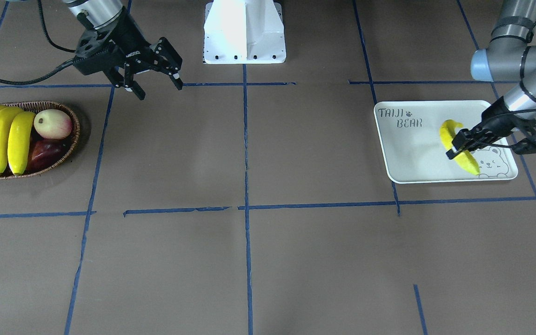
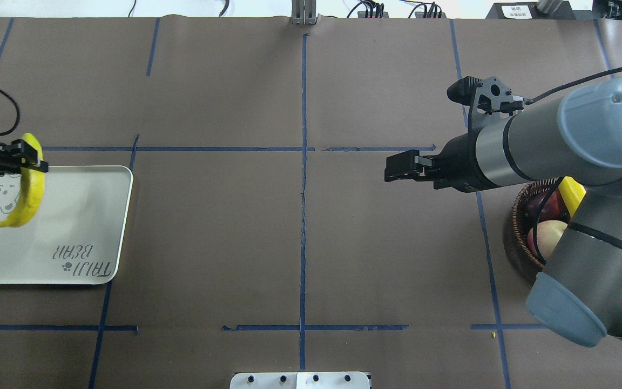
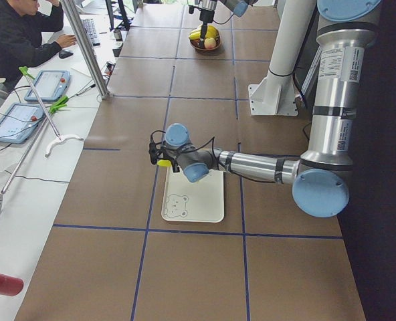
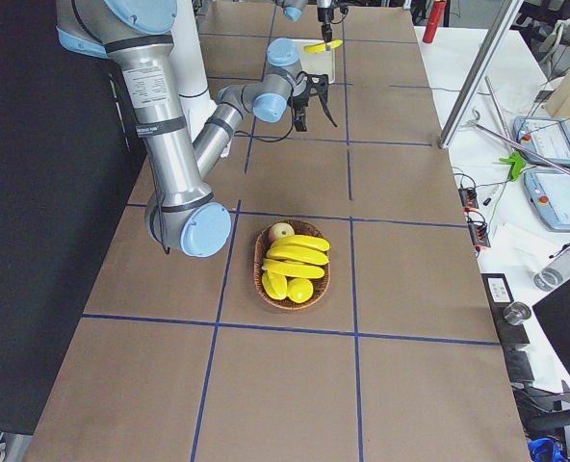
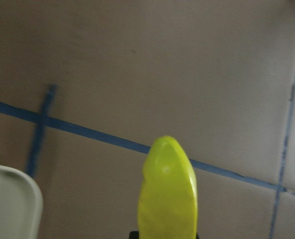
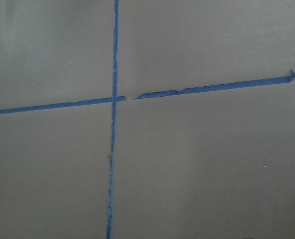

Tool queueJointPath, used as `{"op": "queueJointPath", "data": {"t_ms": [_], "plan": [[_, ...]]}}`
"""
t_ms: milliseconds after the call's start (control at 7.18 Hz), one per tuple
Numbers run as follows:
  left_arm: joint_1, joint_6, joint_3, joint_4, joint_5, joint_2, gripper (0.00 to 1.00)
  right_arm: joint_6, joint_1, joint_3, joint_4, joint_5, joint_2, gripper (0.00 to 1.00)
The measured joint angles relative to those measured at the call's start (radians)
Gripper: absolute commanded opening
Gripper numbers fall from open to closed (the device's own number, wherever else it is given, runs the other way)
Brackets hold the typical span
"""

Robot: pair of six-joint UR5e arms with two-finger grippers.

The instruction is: Transfer all bananas from basket to plate

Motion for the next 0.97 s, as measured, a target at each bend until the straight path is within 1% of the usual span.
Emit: {"op": "queueJointPath", "data": {"t_ms": [139,279,418,557,696,836,975], "plan": [[-0.011,0.054,0.0,0.0,0.018,0.06,0.0,-0.03,0.02,0.0,-0.001,0.018,-0.023,1.0],[-0.01,0.075,0.004,0.0,0.038,0.094,0.0,-0.043,0.03,0.001,-0.001,0.025,-0.034,1.0],[-0.006,0.082,0.01,0.001,0.061,0.107,0.17,-0.048,0.034,0.001,-0.001,0.027,-0.039,1.0],[-0.001,0.084,0.014,0.002,0.077,0.111,0.61,-0.049,0.037,0.001,-0.001,0.028,-0.041,1.0],[0.002,0.084,0.014,0.012,0.082,0.107,0.75,-0.05,0.04,0.001,-0.001,0.029,-0.042,1.0],[0.004,0.083,0.01,0.035,0.082,0.097,1.0,-0.05,0.042,0.001,-0.001,0.029,-0.043,1.0],[0.006,0.083,0.005,0.055,0.082,0.086,1.0,-0.051,0.046,0.001,-0.001,0.03,-0.047,1.0]]}}
